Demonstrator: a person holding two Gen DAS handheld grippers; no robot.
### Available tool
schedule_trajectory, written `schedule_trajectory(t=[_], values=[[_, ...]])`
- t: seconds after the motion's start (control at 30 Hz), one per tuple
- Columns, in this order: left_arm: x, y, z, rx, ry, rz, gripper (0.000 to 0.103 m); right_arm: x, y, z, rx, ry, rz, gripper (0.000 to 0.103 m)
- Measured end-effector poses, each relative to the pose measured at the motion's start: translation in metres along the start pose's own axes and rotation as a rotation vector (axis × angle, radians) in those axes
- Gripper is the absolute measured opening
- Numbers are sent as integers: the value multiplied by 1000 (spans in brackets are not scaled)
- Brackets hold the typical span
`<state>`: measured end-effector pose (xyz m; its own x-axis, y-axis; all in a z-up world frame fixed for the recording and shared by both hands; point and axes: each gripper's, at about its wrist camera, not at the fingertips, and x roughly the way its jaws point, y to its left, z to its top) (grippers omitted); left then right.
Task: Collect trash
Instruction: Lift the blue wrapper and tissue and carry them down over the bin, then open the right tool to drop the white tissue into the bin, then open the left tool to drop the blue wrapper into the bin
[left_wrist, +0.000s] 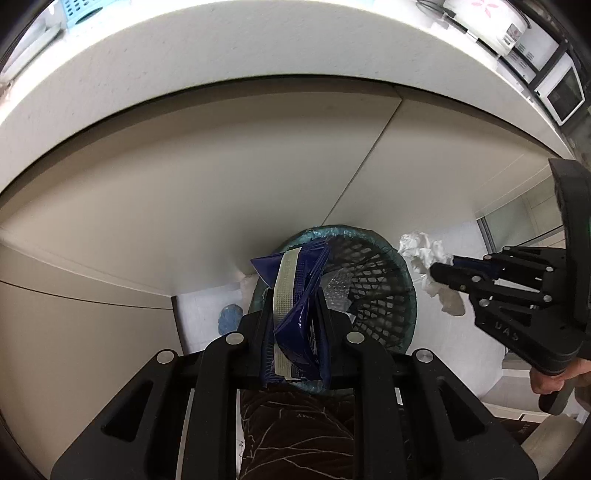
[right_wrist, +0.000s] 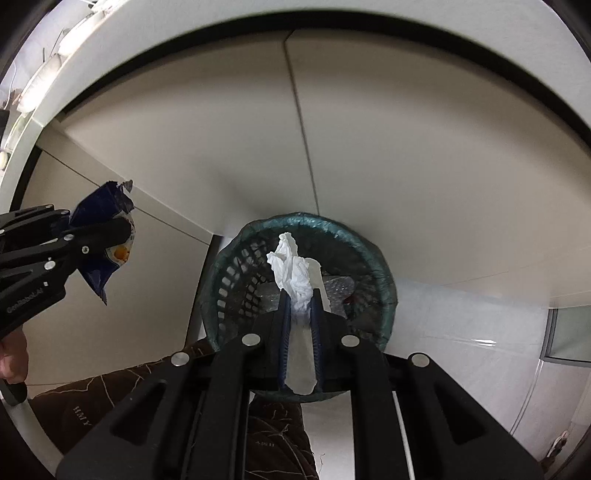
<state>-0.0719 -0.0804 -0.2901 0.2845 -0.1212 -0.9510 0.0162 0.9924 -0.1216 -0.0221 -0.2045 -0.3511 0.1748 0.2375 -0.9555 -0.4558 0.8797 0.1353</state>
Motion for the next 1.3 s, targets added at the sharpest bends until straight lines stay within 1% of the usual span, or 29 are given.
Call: schedule_trajectory(t=[0.13, 0.2, 0.3, 0.37, 0.5, 0.57, 0.6, 0.67, 0.77, 0.9, 1.0, 1.3], values=[[4, 6, -6, -5, 13, 1, 18, 11, 9, -6, -19, 32, -2, 12], [5, 6, -5, 1, 17, 3, 18, 15, 10, -4, -18, 44, -4, 16], [4, 6, -3, 11, 15, 9, 19, 20, 16, -5, -22, 47, -9, 26], [7, 5, -6, 13, 17, 11, 19, 20, 17, -4, -19, 44, -13, 36], [6, 6, -6, 14, 20, 11, 19, 19, 17, -5, -1, 34, -10, 49], [8, 6, -7, 15, 22, 11, 19, 18, 17, -6, 10, 25, -18, 60], [9, 6, -7, 16, 22, 11, 19, 17, 16, -6, 15, 17, -23, 64], [11, 5, -7, 16, 24, 11, 19, 13, 14, -7, 26, 3, -30, 75], [15, 5, -7, 16, 26, 7, 19, 9, 11, -9, 39, -17, -35, 85], [18, 1, -6, 27, 29, -3, 19, 1, 2, -13, 66, -47, -46, 91], [20, -4, -6, 45, 35, -14, 19, -10, -8, -17, 89, -60, -61, 91], [36, -34, -2, 146, 53, -28, 19, -43, -51, -30, 190, -110, -123, 94]])
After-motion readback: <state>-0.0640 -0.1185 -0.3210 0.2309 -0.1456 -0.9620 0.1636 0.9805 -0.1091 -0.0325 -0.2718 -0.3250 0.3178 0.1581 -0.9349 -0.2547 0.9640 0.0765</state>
